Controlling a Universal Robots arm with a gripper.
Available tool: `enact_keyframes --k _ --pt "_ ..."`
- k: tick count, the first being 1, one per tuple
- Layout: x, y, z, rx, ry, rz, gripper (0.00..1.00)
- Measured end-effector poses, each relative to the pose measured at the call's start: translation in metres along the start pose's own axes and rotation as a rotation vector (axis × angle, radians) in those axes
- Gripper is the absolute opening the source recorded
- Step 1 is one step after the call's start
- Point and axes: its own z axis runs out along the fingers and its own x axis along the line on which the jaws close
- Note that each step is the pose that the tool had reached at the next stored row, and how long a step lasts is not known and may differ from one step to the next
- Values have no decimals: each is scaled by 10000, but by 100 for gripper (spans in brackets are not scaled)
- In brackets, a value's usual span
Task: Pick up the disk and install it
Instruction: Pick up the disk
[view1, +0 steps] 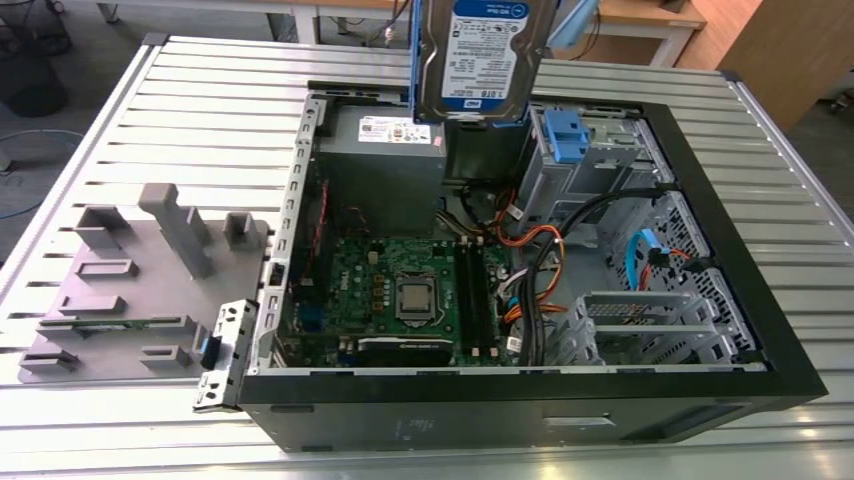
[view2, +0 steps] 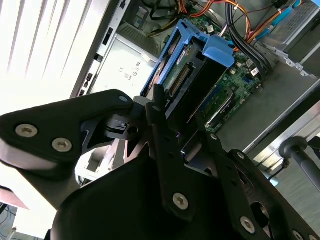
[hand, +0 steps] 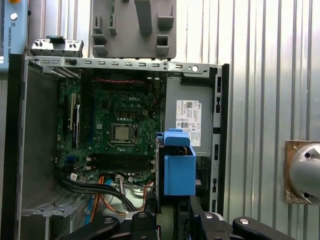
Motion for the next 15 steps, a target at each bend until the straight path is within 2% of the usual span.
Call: enact_keyframes --k 2,11,15 --pt "0 -19 0 0 -1 -2 35" --pt "0 -21 0 0 0 -2 35" --pt "0 -52 0 0 1 -2 35"
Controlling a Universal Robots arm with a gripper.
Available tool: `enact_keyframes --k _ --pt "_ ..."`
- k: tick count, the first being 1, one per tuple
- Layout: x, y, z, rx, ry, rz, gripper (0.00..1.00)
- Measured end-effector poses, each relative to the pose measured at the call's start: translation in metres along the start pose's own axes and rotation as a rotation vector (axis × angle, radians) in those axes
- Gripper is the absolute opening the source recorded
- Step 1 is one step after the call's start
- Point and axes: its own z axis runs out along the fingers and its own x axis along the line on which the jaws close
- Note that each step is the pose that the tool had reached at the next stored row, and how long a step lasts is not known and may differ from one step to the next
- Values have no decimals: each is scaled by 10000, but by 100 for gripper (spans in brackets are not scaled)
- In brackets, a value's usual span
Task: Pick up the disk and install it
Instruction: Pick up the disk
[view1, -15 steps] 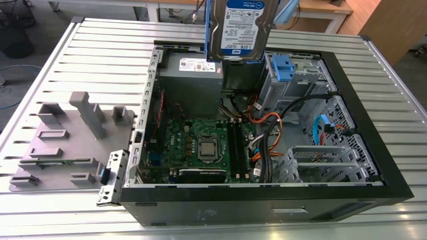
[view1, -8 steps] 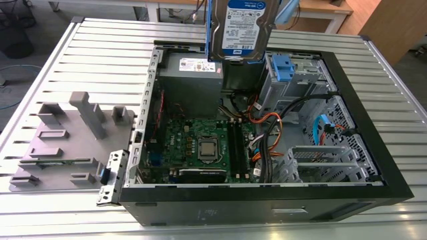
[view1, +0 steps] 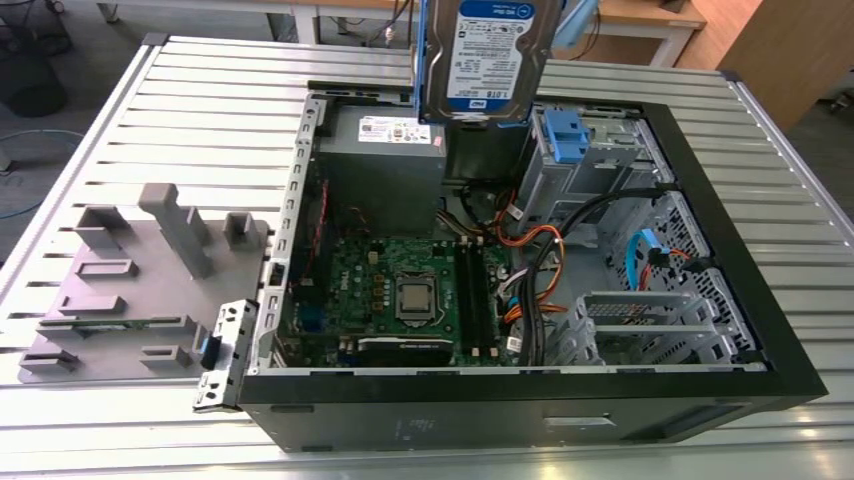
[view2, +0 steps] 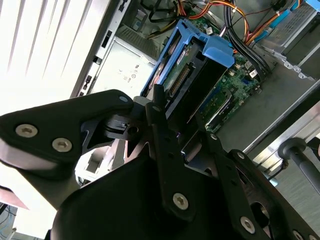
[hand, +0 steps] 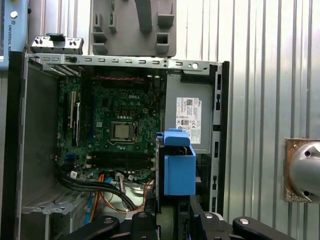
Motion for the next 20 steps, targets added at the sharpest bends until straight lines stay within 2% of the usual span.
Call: enact_keyframes --k 12,20 --pt "2 -105 4 0 -1 1 35" --pt "10 -116 5 0 7 0 35"
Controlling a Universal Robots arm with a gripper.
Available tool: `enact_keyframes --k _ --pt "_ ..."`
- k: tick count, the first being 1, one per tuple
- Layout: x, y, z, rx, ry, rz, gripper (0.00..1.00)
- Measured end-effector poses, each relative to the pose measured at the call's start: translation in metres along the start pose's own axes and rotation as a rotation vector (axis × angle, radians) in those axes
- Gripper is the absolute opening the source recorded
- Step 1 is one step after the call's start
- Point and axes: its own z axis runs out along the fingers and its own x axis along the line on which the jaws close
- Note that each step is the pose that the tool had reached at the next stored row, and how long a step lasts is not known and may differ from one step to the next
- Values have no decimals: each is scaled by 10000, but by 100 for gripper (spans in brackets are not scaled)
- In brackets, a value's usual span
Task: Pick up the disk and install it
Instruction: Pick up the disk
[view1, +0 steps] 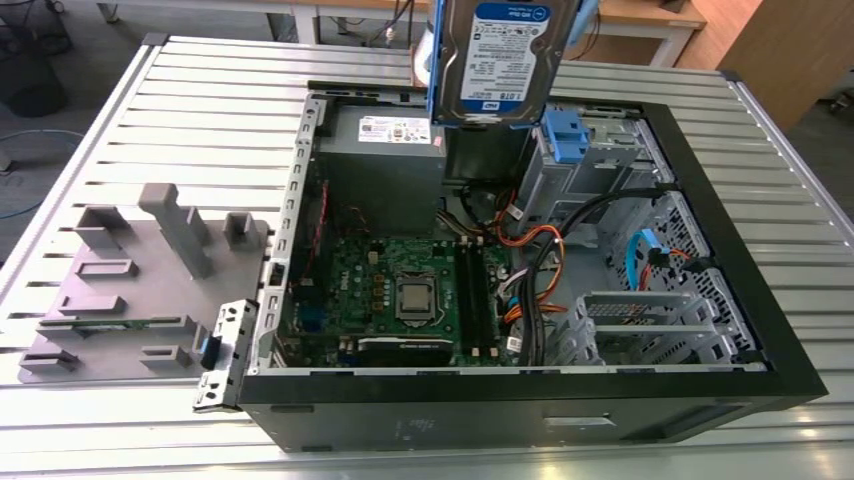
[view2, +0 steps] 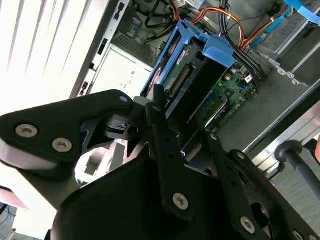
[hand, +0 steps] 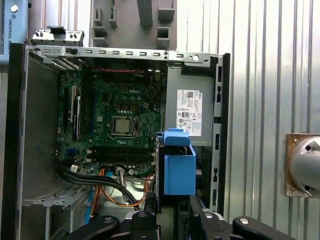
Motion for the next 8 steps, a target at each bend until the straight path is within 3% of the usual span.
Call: enact_keyframes --k 8 --pt "18 0 -1 -1 35 1 35"
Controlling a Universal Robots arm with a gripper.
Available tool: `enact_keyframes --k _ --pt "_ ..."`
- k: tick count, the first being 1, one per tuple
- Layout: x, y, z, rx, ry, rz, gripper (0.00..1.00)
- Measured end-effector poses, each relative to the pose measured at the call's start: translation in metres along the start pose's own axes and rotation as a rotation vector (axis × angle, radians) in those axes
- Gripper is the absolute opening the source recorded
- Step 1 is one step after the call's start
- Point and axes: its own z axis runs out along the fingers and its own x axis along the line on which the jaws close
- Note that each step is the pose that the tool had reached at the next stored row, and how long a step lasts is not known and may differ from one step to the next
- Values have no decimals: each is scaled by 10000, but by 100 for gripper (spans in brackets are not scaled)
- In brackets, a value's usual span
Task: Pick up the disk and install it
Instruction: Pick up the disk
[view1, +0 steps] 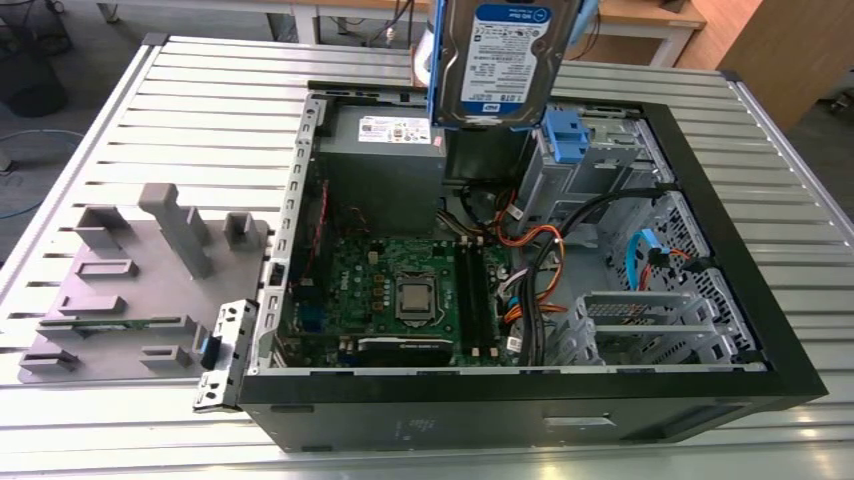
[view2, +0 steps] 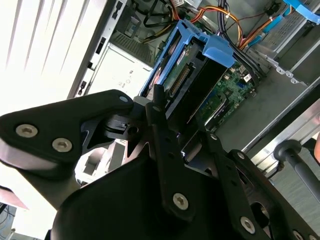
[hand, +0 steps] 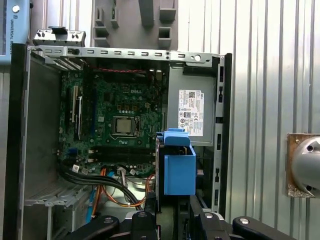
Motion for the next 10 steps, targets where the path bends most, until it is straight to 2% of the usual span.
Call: enact_keyframes --k 10 --pt "37 0 0 -1 47 1 35"
